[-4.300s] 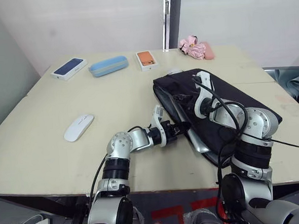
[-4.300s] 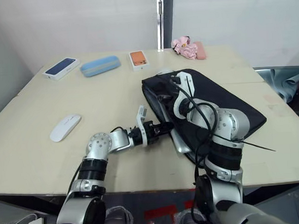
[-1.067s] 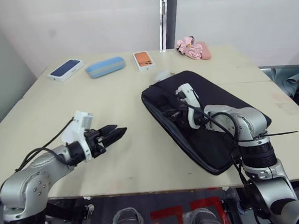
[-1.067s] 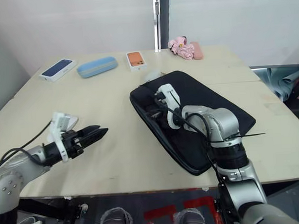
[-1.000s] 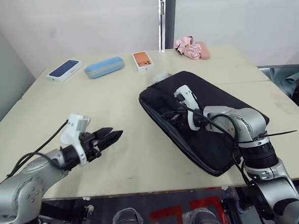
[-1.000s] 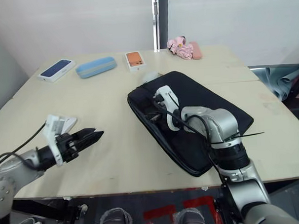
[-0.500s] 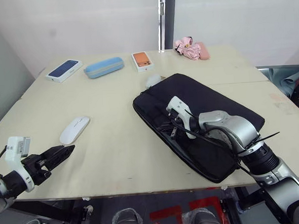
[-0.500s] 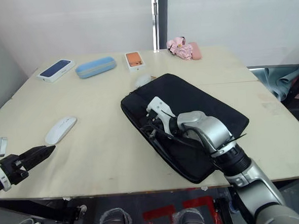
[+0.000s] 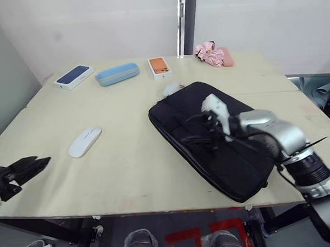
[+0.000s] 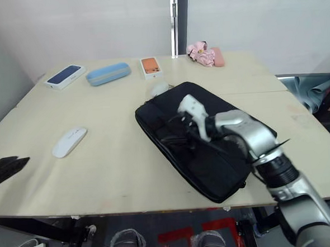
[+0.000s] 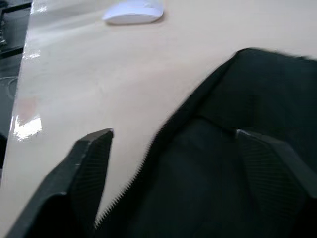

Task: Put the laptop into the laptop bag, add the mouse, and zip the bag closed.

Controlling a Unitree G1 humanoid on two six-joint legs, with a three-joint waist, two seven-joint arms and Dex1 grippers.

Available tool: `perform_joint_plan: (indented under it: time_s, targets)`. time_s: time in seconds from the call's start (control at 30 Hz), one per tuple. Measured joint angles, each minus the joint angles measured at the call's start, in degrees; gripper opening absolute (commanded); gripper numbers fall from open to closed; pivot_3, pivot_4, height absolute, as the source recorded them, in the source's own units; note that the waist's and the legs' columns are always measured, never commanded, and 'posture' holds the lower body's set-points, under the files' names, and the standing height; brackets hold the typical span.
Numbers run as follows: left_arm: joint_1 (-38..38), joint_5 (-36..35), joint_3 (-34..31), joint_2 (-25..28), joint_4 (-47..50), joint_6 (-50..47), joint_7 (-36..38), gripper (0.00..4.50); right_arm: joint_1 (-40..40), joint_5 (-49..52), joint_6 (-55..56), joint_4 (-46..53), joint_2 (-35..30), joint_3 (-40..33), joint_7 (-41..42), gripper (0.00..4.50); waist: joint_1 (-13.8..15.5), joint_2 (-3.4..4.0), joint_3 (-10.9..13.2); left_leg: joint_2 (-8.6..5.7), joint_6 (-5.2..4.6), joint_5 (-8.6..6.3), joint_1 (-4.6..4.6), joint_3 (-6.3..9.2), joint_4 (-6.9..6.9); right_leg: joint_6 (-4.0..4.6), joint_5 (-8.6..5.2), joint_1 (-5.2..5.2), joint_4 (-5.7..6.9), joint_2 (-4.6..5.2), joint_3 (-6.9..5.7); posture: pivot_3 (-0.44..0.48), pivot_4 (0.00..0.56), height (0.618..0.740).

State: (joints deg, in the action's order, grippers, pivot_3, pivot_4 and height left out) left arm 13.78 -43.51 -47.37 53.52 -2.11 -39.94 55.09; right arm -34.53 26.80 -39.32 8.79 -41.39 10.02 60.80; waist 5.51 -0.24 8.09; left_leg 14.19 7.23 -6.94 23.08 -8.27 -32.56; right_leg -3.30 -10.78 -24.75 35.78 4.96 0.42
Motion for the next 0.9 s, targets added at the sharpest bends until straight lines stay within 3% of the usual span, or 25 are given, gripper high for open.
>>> perform_joint_plan:
  time_s: [0.03,0.17,0.43,0.9]
  targets:
    - [-0.46,0.68,-0.16,2.38,-3.18,0.32,1.78,2.95,0.13,0.34,1.24,-0.93,-4.43,-1.64,3.62,4.34,0.10,0.00,0.00,0.00,-0.01,0.00,-0.01,-0.01,0.00,0.00,0.00,0.00,0.00,0.00,0.01,0.000,0.150,0.740]
    - [-2.32,1.93,-0.89,8.44,-9.56,1.15,6.86,2.95,-0.54,0.14,4.54,-6.67,-12.22,-7.10,9.20,4.34,-0.11,-0.04,-0.02,0.01,-0.03,0.00,-0.08,-0.04,-0.05,0.06,0.00,0.01,0.08,-0.01,0.05,0.000,0.150,0.740]
    - [-7.02,5.64,1.16,17.09,-16.43,1.63,14.39,2.95,0.53,-3.28,15.69,-20.51,-22.63,-15.70,14.32,4.34,-0.10,-0.08,-0.04,0.00,-0.13,-0.01,-0.11,-0.19,-0.08,0.11,-0.02,-0.01,0.08,0.01,0.17,0.000,0.150,0.740]
    - [-11.90,10.24,4.10,19.41,-19.58,3.55,19.70,2.95,0.84,-9.46,24.92,-38.38,-26.44,-16.46,18.71,4.34,-0.25,-0.10,-0.03,0.00,-0.23,-0.01,-0.07,-0.22,-0.25,0.21,0.00,-0.02,0.16,0.03,0.18,0.000,0.150,0.740]
